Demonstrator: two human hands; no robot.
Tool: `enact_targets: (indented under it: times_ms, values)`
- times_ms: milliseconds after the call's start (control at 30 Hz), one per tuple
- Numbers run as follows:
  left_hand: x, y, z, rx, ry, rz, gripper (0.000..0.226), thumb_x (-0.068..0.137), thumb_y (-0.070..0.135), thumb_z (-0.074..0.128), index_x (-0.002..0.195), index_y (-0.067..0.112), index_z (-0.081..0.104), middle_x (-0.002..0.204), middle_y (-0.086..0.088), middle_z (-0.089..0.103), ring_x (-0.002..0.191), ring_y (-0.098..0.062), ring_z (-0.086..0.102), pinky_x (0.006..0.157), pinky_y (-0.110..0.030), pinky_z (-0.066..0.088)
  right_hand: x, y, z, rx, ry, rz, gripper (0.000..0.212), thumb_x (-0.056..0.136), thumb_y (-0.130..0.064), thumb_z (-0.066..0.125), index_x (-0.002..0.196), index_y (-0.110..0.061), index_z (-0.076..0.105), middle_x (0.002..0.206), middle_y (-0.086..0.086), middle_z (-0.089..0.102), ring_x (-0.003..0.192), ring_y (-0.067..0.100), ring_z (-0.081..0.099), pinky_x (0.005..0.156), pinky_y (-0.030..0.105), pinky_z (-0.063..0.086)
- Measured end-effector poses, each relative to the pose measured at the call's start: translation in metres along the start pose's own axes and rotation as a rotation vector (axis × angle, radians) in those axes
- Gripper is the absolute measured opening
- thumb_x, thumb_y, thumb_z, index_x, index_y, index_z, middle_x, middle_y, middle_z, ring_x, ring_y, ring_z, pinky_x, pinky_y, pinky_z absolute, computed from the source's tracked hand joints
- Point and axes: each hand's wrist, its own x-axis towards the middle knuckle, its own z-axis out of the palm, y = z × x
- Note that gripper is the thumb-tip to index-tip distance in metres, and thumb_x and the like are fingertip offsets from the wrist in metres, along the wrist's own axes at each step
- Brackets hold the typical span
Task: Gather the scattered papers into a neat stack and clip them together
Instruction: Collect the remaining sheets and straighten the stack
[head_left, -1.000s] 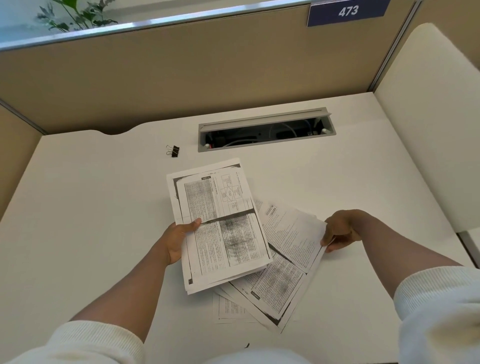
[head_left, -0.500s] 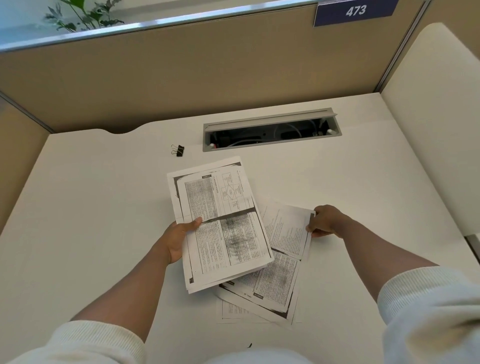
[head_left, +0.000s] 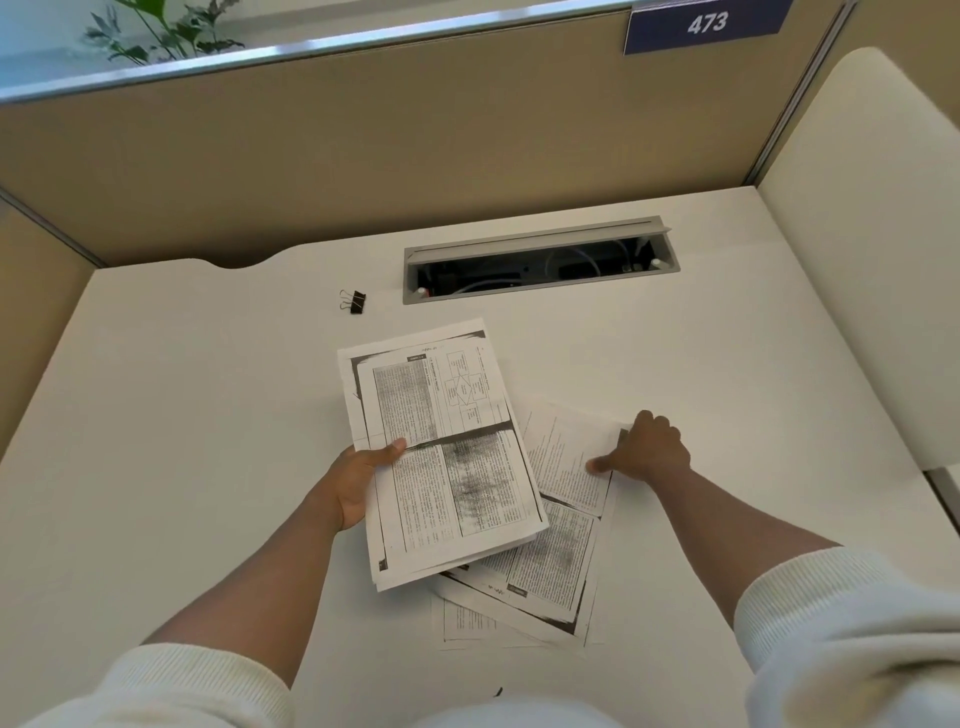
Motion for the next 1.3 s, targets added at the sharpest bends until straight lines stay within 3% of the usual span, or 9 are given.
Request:
enact_targets:
  times_ms: [133,367,600,700,800,867,1000,1200,1300]
  values:
    - [-0.001,-0.001,-0.001,0.003,-0.005,-0.006,0.053,0.082,0.017,0.073,0.133,0.008,0.062,0.128,-0.013,0.069,0.120,-0.034,0.064,0.106,-0.057,0.044,-0.003,-0.007,0.006,0.075,-0.019,0.055,0.088,0.056,-0.035,0.091,0.123,-0.005,0.042,0.123,0.010,0.053,0.121,0.030,0.048,0.090,0.040,0.048]
    - [-0.002,-0.004,-0.002,0.010,0.002,-0.025,0.043,0.091,0.012,0.067,0.133,0.009,0.061,0.127,-0.014,0.069,0.120,-0.036,0.064,0.105,-0.057,0.046,-0.006,-0.019,0.009,0.073,-0.001,0.137,0.089,0.055,-0.028,0.092,0.125,-0.005,0.041,0.128,0.014,0.042,0.125,0.031,0.041,0.086,0.040,0.048]
    - [-0.002,-0.003,0.001,0.014,-0.003,-0.035,0.046,0.088,0.014,0.070,0.133,0.008,0.062,0.127,-0.014,0.069,0.119,-0.035,0.064,0.105,-0.058,0.045,-0.003,-0.024,0.020,0.488,-0.026,0.256,0.078,0.066,0.003,0.081,0.125,0.002,0.031,0.114,0.017,0.060,0.110,0.035,0.060,0.085,0.041,0.053]
    - [-0.003,-0.003,0.000,0.013,0.002,-0.032,0.056,0.081,0.019,0.075,0.134,0.008,0.061,0.128,-0.014,0.068,0.120,-0.035,0.064,0.106,-0.058,0.044,0.000,-0.016,0.025,0.657,-0.103,0.271,0.071,0.053,-0.005,0.086,0.115,0.001,0.052,0.111,0.014,0.065,0.098,0.035,0.065,0.083,0.043,0.057]
    - [-0.003,-0.004,-0.001,0.006,0.008,-0.030,0.059,0.078,0.020,0.077,0.134,0.008,0.061,0.128,-0.013,0.068,0.120,-0.034,0.064,0.108,-0.057,0.043,0.006,-0.007,0.025,0.786,-0.116,0.163,0.028,0.071,-0.006,0.073,0.097,-0.006,0.062,0.102,0.017,0.067,0.092,0.034,0.067,0.081,0.051,0.058]
    - [-0.003,-0.005,0.000,0.002,0.005,-0.037,0.060,0.077,0.020,0.077,0.134,0.008,0.062,0.128,-0.013,0.069,0.120,-0.034,0.064,0.108,-0.057,0.044,0.004,-0.005,0.017,0.819,-0.091,0.089,0.013,0.081,-0.008,0.065,0.093,-0.012,0.062,0.100,0.015,0.068,0.091,0.033,0.067,0.079,0.049,0.058]
    - [-0.002,-0.007,-0.001,0.070,0.037,-0.045,0.062,0.072,0.023,0.082,0.130,0.009,0.065,0.125,-0.012,0.071,0.118,-0.034,0.065,0.109,-0.057,0.043,0.012,0.003,0.000,0.677,0.169,-0.095,0.015,0.091,-0.012,0.055,0.101,-0.008,0.066,0.091,0.011,0.063,0.082,0.026,0.058,0.069,0.028,0.043]
    - [0.001,-0.003,-0.004,0.310,0.169,-0.012,0.045,0.086,0.015,0.077,0.129,0.008,0.064,0.124,-0.012,0.069,0.115,-0.032,0.064,0.106,-0.050,0.047,0.025,0.010,-0.033,0.700,0.261,-0.154,0.007,0.093,-0.015,0.058,0.089,-0.013,0.063,0.079,0.008,0.057,0.068,0.023,0.052,0.053,0.024,0.040]
    - [0.003,-0.001,-0.004,0.363,0.218,0.013,0.043,0.088,0.013,0.075,0.129,0.006,0.063,0.124,-0.013,0.068,0.114,-0.032,0.064,0.105,-0.048,0.048,0.031,0.016,-0.044,0.708,0.272,-0.148,0.011,0.092,-0.017,0.060,0.096,-0.010,0.067,0.085,0.009,0.060,0.076,0.025,0.055,0.066,0.031,0.045]
